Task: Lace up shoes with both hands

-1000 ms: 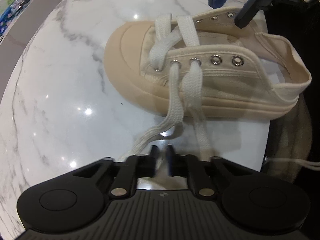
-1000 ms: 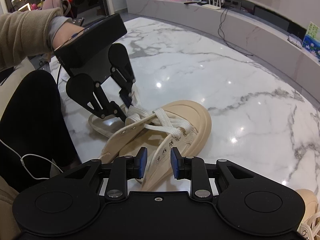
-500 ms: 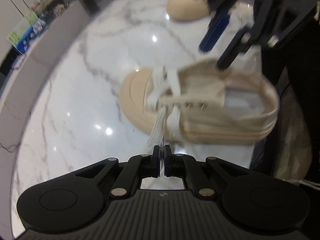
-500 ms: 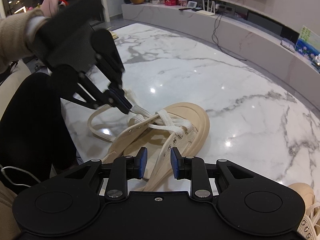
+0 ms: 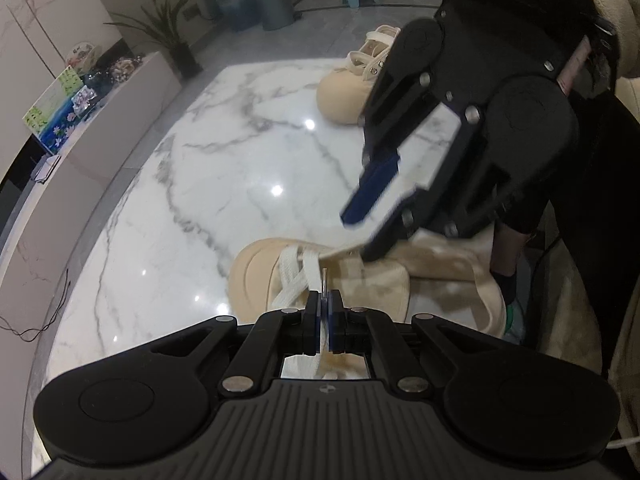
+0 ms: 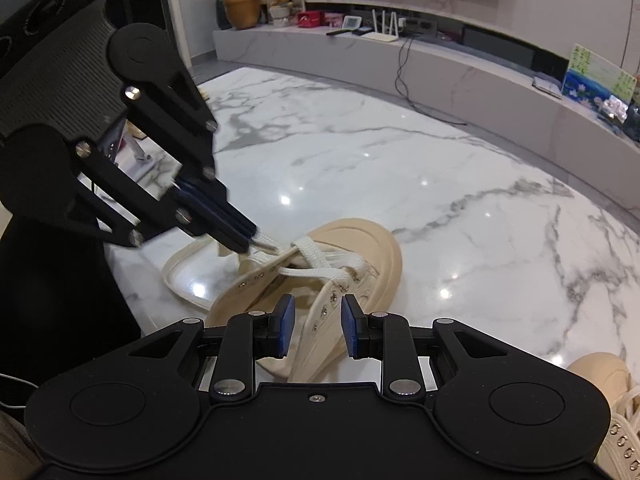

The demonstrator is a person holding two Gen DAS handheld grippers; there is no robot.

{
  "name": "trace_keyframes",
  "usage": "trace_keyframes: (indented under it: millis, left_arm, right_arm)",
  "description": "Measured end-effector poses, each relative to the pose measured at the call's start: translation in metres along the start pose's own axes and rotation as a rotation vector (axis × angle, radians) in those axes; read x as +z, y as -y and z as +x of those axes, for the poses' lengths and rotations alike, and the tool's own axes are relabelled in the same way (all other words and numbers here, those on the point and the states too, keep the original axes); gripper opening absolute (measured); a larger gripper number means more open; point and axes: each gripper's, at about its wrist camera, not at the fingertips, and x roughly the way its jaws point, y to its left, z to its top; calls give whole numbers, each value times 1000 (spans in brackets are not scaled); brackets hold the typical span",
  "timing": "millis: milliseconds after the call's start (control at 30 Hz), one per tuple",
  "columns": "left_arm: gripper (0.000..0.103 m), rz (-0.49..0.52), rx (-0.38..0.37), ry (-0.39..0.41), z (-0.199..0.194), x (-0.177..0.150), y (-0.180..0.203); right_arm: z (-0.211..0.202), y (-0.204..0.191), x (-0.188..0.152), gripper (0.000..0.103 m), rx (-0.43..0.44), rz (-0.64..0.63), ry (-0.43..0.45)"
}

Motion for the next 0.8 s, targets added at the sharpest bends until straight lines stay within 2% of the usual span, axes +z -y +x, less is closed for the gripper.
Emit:
trace_keyframes:
  millis: [33, 67, 100, 200, 467, 800]
  left_arm:
    - [2, 0, -3, 1, 0, 0, 1]
    - [2, 1, -7, 0, -1, 0, 2]
    - [2, 1, -9, 0, -3, -1, 3]
    - [2, 1, -14, -4, 0, 1, 4]
    - [2, 10, -33, -39, 18, 7, 8]
    - [2, -14, -26, -69, 28, 8, 6]
  right_arm:
    - [1, 0, -1, 19, 5, -1, -2]
    - [2, 0, -1, 10, 6, -1, -3]
    - [2, 0, -1, 7, 3, 0, -3]
    - [2, 6, -3, 3, 0, 22, 1]
    - [-3, 22, -11, 3, -16, 82, -3]
    - [-4, 24, -13, 3, -10, 76, 0]
